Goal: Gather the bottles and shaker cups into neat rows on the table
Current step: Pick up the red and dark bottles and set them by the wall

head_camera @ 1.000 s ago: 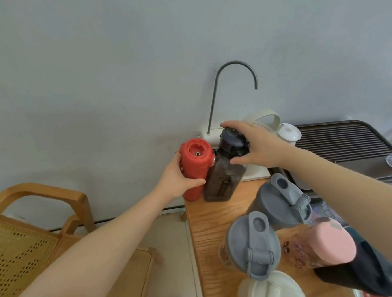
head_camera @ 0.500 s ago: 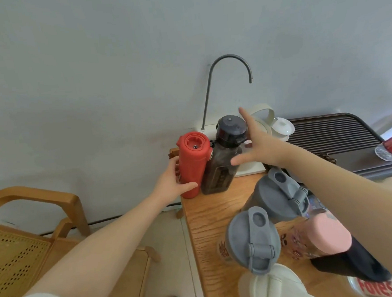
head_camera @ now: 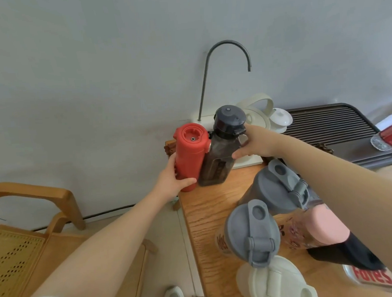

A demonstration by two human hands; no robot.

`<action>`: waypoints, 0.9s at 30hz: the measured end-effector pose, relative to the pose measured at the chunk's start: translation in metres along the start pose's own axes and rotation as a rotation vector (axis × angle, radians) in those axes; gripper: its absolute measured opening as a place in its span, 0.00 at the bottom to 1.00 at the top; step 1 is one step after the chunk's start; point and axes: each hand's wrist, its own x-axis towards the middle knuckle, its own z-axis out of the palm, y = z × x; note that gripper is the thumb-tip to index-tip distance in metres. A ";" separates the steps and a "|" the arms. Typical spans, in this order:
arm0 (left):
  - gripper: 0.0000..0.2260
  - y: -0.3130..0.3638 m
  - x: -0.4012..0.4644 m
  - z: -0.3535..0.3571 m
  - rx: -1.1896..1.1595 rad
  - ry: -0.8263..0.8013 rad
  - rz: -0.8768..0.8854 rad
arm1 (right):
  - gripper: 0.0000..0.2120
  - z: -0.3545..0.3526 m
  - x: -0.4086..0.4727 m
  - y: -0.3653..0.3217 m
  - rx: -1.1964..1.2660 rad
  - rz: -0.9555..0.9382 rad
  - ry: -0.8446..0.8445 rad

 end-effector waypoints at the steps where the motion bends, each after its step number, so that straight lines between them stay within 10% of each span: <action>1: 0.37 0.002 -0.001 0.000 0.006 -0.002 -0.018 | 0.35 -0.001 -0.001 -0.001 -0.021 -0.005 0.002; 12: 0.13 0.051 -0.070 0.011 0.582 -0.117 -0.102 | 0.12 0.000 -0.065 0.007 -0.032 -0.210 0.306; 17: 0.15 0.105 -0.117 0.041 0.283 -0.028 0.187 | 0.12 -0.003 -0.105 0.023 -0.015 -0.399 0.398; 27: 0.49 0.108 -0.168 0.122 0.787 0.052 0.101 | 0.49 -0.002 -0.139 0.073 -0.109 -0.352 -0.089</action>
